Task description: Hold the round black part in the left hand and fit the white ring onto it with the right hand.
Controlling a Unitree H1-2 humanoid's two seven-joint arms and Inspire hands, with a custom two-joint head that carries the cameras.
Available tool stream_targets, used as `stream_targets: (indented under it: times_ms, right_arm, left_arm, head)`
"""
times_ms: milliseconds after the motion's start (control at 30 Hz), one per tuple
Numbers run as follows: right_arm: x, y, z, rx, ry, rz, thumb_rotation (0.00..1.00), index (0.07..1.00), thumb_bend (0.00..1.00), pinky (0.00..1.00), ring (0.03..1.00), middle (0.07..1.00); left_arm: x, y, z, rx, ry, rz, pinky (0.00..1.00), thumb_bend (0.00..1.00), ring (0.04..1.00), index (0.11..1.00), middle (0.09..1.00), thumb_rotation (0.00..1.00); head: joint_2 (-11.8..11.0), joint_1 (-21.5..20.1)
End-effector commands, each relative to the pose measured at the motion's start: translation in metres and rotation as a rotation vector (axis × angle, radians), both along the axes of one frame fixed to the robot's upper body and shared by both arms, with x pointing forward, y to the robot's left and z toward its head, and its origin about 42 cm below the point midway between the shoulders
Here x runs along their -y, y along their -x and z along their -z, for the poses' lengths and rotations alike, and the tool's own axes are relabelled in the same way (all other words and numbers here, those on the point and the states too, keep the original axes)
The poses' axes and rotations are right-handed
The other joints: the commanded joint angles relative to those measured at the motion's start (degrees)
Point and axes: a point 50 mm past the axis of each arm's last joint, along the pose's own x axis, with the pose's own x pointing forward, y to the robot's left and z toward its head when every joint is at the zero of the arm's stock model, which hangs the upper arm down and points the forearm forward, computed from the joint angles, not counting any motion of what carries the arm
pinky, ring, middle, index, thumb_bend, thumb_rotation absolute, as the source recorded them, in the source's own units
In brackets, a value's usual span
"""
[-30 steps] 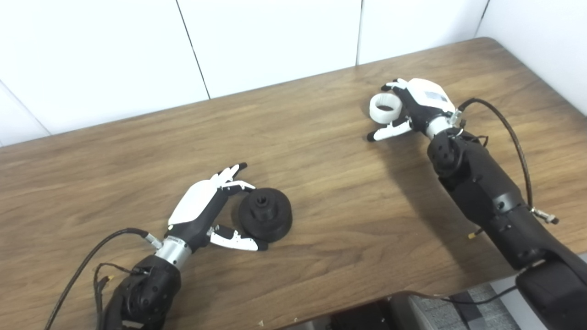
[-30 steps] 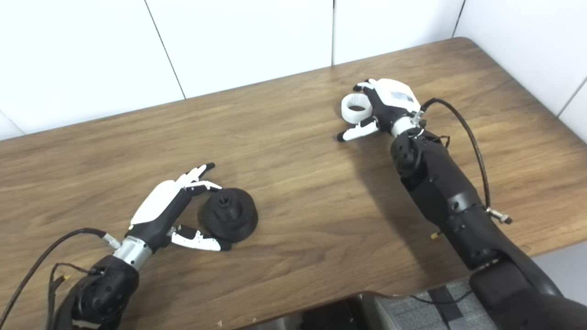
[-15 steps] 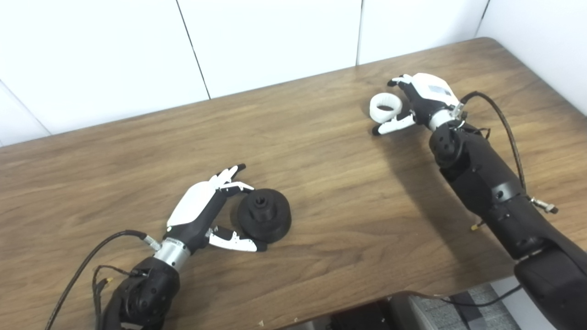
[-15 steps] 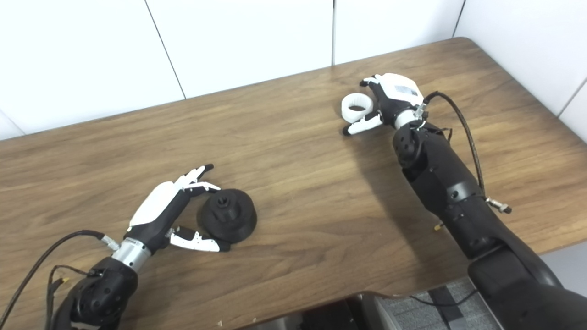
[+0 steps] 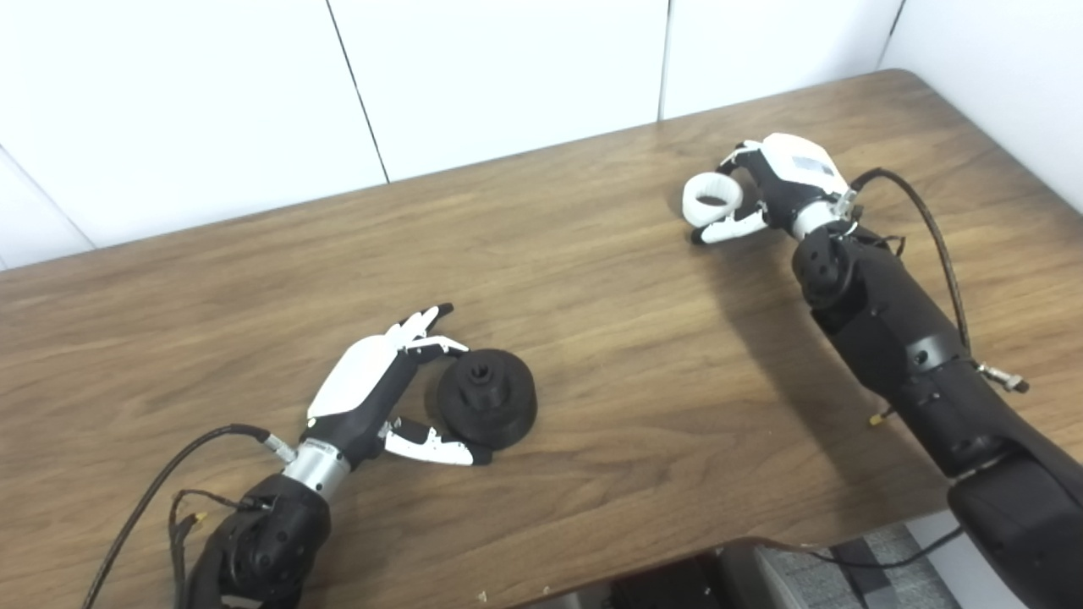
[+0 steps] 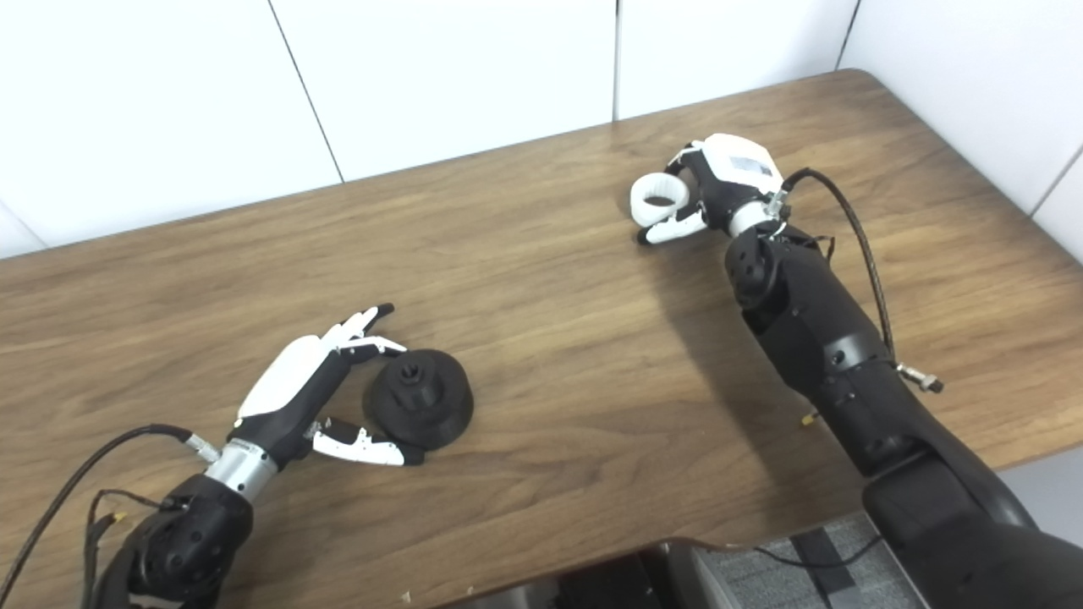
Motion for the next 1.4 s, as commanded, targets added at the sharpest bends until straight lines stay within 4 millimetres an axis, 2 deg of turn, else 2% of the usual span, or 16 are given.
stream_targets:
  times_ms: [0, 200, 733, 767, 833, 1033, 1367]
  right_arm:
    - [0.004, -0.006, -0.026, 0.1, 0.029, -0.004, 0.33, 0.643, 0.77, 0.74, 0.846, 0.898]
    - [0.004, -0.005, -0.025, 0.12, 0.026, -0.01, 0.29, 0.604, 0.74, 0.75, 0.822, 0.887]
    - [0.004, -0.002, -0.023, 0.172, 0.021, -0.026, 0.29, 0.57, 0.71, 0.71, 0.772, 0.854]
    - [0.004, -0.001, -0.024, 0.18, 0.023, -0.028, 0.22, 0.532, 0.62, 0.71, 0.772, 0.853]
    - [0.004, 0.0, -0.025, 0.196, 0.024, -0.032, 0.17, 0.5, 0.54, 0.71, 0.777, 0.85]
    - [0.001, 0.011, -0.05, 0.28, 0.002, -0.057, 0.16, 0.493, 0.52, 0.8, 0.827, 0.868]
    - [-0.011, 0.029, -0.094, 0.421, 0.027, -0.112, 0.16, 0.493, 0.52, 0.74, 0.817, 0.879]
  left_arm:
    - [0.0, -0.007, -0.022, 0.081, 0.021, 0.021, 1.0, 0.92, 1.0, 0.636, 1.0, 0.33]
    - [0.0, -0.008, -0.023, 0.083, 0.025, 0.019, 1.0, 0.92, 1.0, 0.635, 1.0, 0.32]
    - [0.001, -0.006, -0.022, 0.079, 0.024, 0.02, 1.0, 0.93, 1.0, 0.635, 1.0, 0.34]
    - [0.002, -0.006, -0.022, 0.082, 0.022, 0.021, 1.0, 0.92, 1.0, 0.635, 1.0, 0.34]
    - [0.002, -0.006, -0.022, 0.084, 0.022, 0.021, 1.0, 0.92, 1.0, 0.635, 1.0, 0.34]
    - [0.003, -0.006, -0.022, 0.089, 0.023, 0.019, 1.0, 0.92, 1.0, 0.631, 1.0, 0.34]
    - [0.003, -0.008, -0.02, 0.084, 0.025, 0.018, 1.0, 0.92, 1.0, 0.632, 1.0, 0.34]
  head:
    - [0.09, -0.02]
    - [0.17, 0.12]
    - [0.64, 0.49]
    - [0.71, 0.54]
    - [0.69, 0.58]
    - [0.94, 0.87]
    - [0.91, 1.05]
